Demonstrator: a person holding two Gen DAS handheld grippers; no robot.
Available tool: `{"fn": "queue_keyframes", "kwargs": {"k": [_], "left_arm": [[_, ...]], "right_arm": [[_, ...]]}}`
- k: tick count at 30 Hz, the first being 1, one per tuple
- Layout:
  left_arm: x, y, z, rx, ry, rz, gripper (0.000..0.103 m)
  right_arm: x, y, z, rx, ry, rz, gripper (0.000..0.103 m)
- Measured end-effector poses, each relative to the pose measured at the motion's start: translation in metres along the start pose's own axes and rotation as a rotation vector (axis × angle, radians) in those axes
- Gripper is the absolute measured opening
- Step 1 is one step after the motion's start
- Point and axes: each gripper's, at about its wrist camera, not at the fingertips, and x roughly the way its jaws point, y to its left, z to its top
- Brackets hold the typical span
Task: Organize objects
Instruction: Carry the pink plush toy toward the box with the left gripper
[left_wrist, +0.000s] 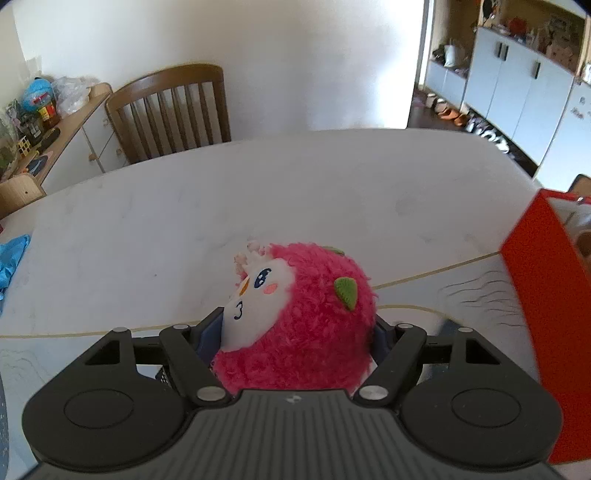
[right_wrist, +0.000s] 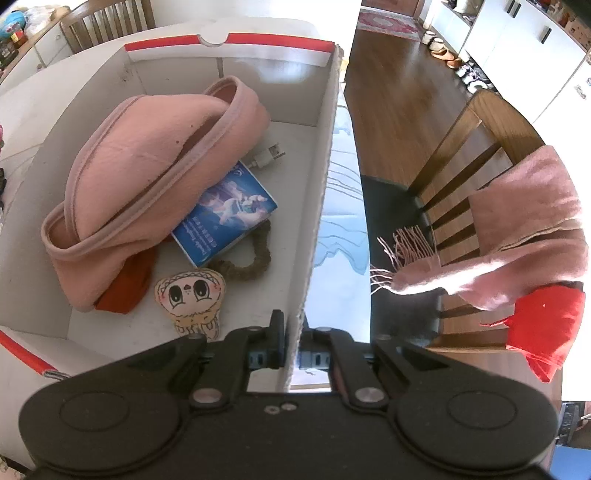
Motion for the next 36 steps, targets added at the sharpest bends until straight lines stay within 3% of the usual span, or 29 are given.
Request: {"fn": "queue_keyframes", "kwargs": {"k": [6,17,29,36], "left_arm": [[-0.040,-0.014,0.001,-0.003,-0.046,-0.065,0.075],[-0.093,-0.076,0.004,0.111,-0.099,-0.216,0.076],[-0.110,-0.170,0.013,0.229,-0.112,-0.383,0.076],[-0.104,-0.232,0.011,0.354,-0.098,-0.458,0.076]], "right_arm": [[0.001,0.000,-0.001,-0.012,-0.008,0.005,0.005],[-0.001,-0.001,-0.003,-0.026,-0.020,0.015,0.005],[-0.001,-0.003,-0.003,-0.033,-0.026,0.027,0.005],[-0.002,-0.005,-0.003,-0.033,-0.029,0.037,0.006]]}}
